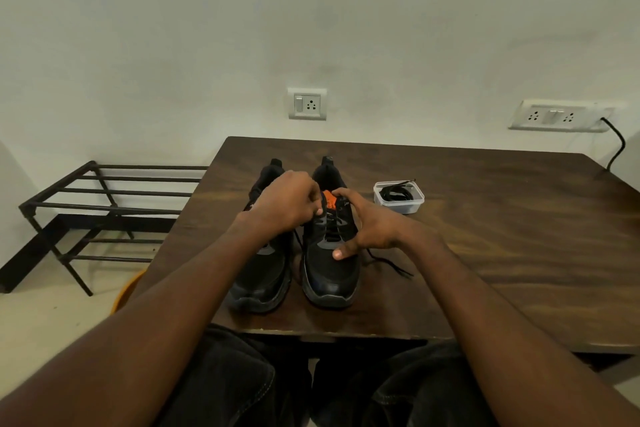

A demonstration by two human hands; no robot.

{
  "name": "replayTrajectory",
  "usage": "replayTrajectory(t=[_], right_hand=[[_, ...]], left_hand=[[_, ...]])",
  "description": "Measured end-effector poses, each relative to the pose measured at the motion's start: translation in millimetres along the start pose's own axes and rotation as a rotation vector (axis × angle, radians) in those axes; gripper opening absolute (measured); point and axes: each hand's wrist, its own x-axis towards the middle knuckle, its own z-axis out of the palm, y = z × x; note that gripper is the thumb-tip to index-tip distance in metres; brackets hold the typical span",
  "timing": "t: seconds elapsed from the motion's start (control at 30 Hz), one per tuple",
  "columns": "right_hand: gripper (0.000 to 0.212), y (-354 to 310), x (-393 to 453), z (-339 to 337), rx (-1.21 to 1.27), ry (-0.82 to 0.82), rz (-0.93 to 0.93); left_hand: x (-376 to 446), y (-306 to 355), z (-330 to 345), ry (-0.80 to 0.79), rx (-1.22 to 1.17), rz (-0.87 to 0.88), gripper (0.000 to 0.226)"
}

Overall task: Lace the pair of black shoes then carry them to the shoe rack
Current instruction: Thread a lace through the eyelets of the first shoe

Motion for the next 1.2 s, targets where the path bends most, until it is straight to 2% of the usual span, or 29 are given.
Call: replayTrajectory(t=[0.07, 0.13, 0.2, 0.23, 0.27, 0.3, 0.33, 0.43, 0.47, 0.57, 0.67, 0.77, 0.87, 0.93, 1.1, 1.2], right_hand=[[0.124, 0.6, -0.5, 0.0, 0.002, 0.004, 0.001], [0.125, 1.3, -0.5, 0.1, 0.009, 0.009, -0.002], [0.126, 3.7, 0.6, 0.8, 0.01, 0.01, -0.004], [0.127, 4.7, 1.6, 0.7, 0.004, 0.011, -0.005], [0.127, 6.4, 2.6, 0.9, 0.003, 0.011, -0.004], [0.127, 7.1, 3.4, 0.8, 0.001, 0.012, -0.006], [0.128, 7.2, 4.2, 0.7, -0.001, 0.014, -0.007], [0.128, 6.8, 6.0, 1.3, -0.013, 0.013, 0.002], [0.128, 6.6, 6.6, 1.6, -0.018, 0.014, 0.006], [0.128, 5.6, 7.7, 2.5, -0.026, 0.01, 0.013], [0.128, 7.5, 8.0, 2.0, -0.021, 0.014, 0.01], [0.128, 9.0, 9.5, 2.5, -0.014, 0.02, 0.006], [0.129, 11.0, 10.9, 3.5, -0.002, 0.016, 0.015], [0.13, 11.0, 10.8, 3.3, -0.015, 0.009, 0.015], [0.131, 9.7, 12.0, 2.3, -0.031, 0.006, 0.026], [0.132, 10.4, 12.8, 2.9, -0.018, 0.005, 0.031]], left_hand=[[1.9, 1.2, -1.6, 0.076, -0.043, -0.032, 0.021], [4.9, 3.8, -5.3, 0.227, -0.213, -0.101, 0.017], [6.0, 8.0, -19.0, 0.367, -0.671, -0.217, 0.014], [6.8, 7.6, -27.9, 0.403, -0.971, -0.25, 0.017], [5.9, 6.5, -34.0, 0.403, -1.171, -0.244, 0.019], [3.3, 5.7, -37.0, 0.38, -1.201, -0.23, 0.019], [0.5, 5.2, -35.7, 0.34, -1.091, -0.218, 0.017], [-3.6, 3.0, -13.2, 0.2, -0.419, -0.101, 0.009], [-3.6, 1.9, -4.6, 0.137, -0.265, -0.052, 0.01], [-0.7, -0.7, 5.4, 0.002, -0.025, 0.005, 0.012], [1.6, -2.9, 5.0, -0.001, 0.057, 0.015, 0.013], [3.4, -3.2, 5.5, 0.043, -0.082, -0.048, 0.015], [8.0, -3.5, -2.6, 0.227, -0.417, -0.195, 0.01], [8.1, -2.8, -6.7, 0.272, -0.712, -0.281, 0.014], [4.3, 1.8, 2.9, 0.062, -1.13, -0.357, 0.022], [10.7, -2.6, 9.7, -0.005, -1.233, -0.454, 0.022]])
